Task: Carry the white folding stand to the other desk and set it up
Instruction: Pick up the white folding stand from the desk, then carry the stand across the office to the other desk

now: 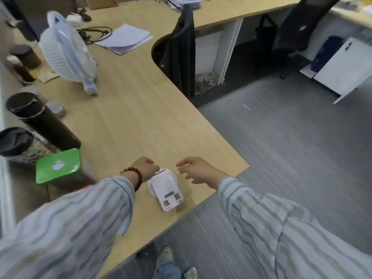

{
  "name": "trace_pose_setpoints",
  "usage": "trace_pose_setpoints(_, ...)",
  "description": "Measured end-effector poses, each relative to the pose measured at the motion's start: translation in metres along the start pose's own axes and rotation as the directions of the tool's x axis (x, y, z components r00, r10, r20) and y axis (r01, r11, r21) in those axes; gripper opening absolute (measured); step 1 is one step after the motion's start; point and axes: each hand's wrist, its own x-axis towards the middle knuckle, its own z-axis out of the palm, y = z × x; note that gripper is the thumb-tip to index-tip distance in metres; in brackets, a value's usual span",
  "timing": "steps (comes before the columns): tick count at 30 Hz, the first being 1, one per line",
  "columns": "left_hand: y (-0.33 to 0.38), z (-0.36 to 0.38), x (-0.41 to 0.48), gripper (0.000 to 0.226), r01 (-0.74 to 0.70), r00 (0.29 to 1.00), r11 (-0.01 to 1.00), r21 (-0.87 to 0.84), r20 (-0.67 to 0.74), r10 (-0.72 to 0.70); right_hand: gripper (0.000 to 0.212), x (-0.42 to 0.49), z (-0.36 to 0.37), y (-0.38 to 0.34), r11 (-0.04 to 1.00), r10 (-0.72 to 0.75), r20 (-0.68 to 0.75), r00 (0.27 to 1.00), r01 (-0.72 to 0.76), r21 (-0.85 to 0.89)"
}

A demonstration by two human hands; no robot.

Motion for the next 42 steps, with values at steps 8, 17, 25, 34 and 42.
trace_pose_setpoints(8, -0.015, 0.016, 0.05, 0.042, 0.186, 0.959, 0.968, 0.168, 0.183, -0.216, 0.039, 0.056, 0.025, 0.014, 0.984, 0.1, -0.023, 0.995, -0.103, -0.144)
trace_pose_setpoints(17, -0.004, 0.019, 0.076, 0.051, 0.061, 0.983, 0.995, 0.079, 0.166, -0.073, 0.025, 0.08, 0.041, 0.016, 0.988, 0.119, -0.028, 0.993, -0.121, -0.1)
trace_pose_setpoints(25, 0.086, -0.001, 0.071, 0.034, -0.235, 0.96, 0.971, -0.053, 0.142, 0.24, 0.018, 0.049, -0.029, -0.029, 0.991, 0.035, -0.262, 0.965, 0.0, 0.133)
trace_pose_setpoints(34, 0.245, 0.029, -0.012, 0.04, -0.676, 0.73, 0.733, -0.07, 0.071, 0.68, 0.013, -0.045, -0.167, -0.048, 0.935, -0.02, -0.632, 0.774, 0.238, 0.262)
trace_pose_setpoints(42, 0.388, 0.126, -0.109, 0.039, -0.87, 0.442, 0.457, -0.183, 0.121, 0.889, 0.021, -0.173, -0.308, -0.005, 0.834, 0.052, -0.783, 0.62, 0.404, 0.376)
